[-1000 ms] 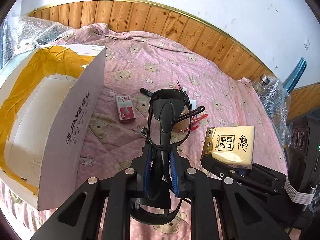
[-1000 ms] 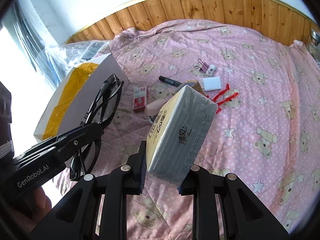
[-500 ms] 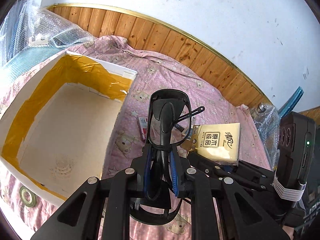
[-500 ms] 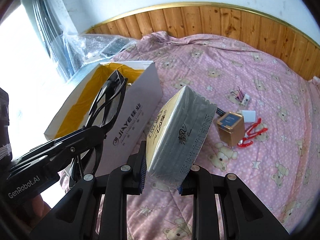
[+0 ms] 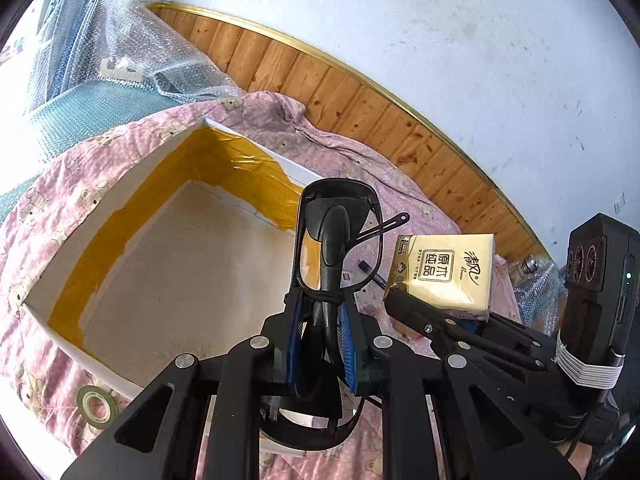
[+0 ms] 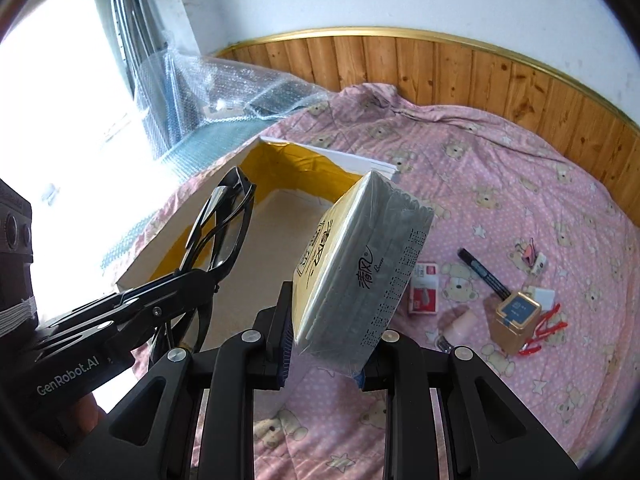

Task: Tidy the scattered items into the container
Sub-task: 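Open both tools over the box, dropping the glasses and tissue pack inside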

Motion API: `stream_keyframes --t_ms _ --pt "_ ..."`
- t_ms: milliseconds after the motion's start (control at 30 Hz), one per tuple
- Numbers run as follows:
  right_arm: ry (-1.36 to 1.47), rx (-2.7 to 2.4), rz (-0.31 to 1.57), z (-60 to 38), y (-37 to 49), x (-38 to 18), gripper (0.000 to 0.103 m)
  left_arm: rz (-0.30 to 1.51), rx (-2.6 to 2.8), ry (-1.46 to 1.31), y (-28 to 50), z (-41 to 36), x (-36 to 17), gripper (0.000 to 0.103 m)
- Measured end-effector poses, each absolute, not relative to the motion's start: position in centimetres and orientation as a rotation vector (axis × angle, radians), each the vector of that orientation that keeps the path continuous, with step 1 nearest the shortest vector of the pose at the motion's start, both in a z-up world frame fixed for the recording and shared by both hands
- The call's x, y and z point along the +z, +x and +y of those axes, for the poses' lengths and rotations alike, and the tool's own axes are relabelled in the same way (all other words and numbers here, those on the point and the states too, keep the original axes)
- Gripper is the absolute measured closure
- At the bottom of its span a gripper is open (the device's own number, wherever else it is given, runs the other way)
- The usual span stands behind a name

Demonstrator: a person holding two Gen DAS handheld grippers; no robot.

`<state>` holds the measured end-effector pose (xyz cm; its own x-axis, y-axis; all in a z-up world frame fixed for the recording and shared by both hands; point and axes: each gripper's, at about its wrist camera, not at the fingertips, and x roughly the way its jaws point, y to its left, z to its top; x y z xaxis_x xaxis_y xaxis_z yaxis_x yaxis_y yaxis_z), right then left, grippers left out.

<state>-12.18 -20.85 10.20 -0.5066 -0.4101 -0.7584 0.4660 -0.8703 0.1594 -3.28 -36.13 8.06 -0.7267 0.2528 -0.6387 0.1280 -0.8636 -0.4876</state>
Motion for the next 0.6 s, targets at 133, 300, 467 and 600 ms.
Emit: stream_keyframes --t_ms 133,300,467,600 --pt "1.146 -2.337 0.126 -23.0 -12.6 10.5 0.078 -0.842 2.769 -1.130 -3.0 -38.4 7.9 0.084" --pt "1.139 -2.300 0.191 -25.6 -13.3 10.4 0.078 -0.895 2.786 -1.156 -3.1 -40.5 7.2 0.084" --pt "1.140 -2.239 0.287 -28.4 -13.8 9.4 0.075 -0.953 2.818 -1.182 -3.2 -42.4 6.4 0.083" --pt "1.182 -2.264 0.361 -29.6 -14.8 7.5 0.045 -0.996 2.865 -1.239 -4.4 -44.6 4.4 0.067"
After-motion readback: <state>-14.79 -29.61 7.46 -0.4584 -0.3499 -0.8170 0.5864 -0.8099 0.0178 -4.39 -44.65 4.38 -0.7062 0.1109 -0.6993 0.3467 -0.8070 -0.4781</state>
